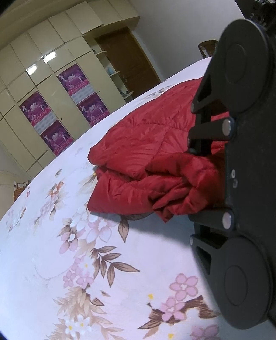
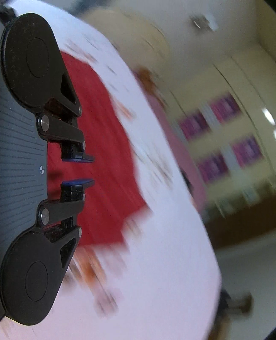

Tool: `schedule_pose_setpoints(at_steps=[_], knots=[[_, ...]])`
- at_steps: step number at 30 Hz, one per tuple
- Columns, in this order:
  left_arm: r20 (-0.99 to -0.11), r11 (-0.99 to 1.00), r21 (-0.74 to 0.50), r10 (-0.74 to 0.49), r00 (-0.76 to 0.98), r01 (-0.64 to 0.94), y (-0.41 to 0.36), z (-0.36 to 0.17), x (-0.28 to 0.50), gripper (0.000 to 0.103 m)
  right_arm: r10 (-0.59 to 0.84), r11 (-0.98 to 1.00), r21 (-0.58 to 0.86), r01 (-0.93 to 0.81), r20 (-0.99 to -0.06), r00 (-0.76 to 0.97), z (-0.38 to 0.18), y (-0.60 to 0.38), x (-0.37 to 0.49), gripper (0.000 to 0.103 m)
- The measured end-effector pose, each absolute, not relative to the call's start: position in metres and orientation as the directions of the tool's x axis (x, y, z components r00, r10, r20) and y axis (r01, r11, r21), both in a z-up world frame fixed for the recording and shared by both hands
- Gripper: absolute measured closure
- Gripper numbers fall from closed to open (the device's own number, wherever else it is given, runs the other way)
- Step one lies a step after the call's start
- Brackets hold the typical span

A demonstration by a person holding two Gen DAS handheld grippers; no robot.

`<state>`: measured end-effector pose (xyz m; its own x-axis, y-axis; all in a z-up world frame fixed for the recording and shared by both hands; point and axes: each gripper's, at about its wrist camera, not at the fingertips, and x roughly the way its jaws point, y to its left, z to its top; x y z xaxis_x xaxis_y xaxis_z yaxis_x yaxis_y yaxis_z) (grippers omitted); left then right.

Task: Fold large clothes

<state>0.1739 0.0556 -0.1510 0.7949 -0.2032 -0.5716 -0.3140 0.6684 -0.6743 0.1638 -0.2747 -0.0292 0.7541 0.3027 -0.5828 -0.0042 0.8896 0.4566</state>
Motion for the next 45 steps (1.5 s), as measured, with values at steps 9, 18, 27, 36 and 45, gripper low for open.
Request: schedule_pose_setpoints(at_steps=[9,18,27,36,45], knots=[[-0.572,0.671,-0.673,-0.205,0.794,-0.312,0.057,-0.153,0.174,0.075,0.370,0.924,0.351,-0.150,-0.724,0.582,-0.082,-0.187,0.212,0.087],[-0.568,0.672,-0.675,-0.209,0.796,-0.306,0.057,-0.148,0.170,0.081,0.392,0.912,0.372,-0.171,-0.672,0.629,-0.051,-0.191,0.178,0.087],[-0.539,0.742,-0.619,-0.164,0.826,-0.256,0.043,-0.126,0.164,0.085,0.358,0.934,0.296,-0.203,-0.750,0.556,-0.086,-0.177,0.172,0.087],[-0.522,0.795,-0.563,-0.130,0.843,-0.226,0.030,-0.097,0.164,0.085,0.411,0.908,0.383,-0.173,-0.724,0.553,-0.061,-0.204,0.153,0.087],[-0.455,0.907,-0.418,-0.169,0.874,-0.043,-0.022,-0.041,0.167,0.085,0.418,0.904,0.392,-0.170,-0.733,0.536,-0.086,-0.205,0.148,0.087]])
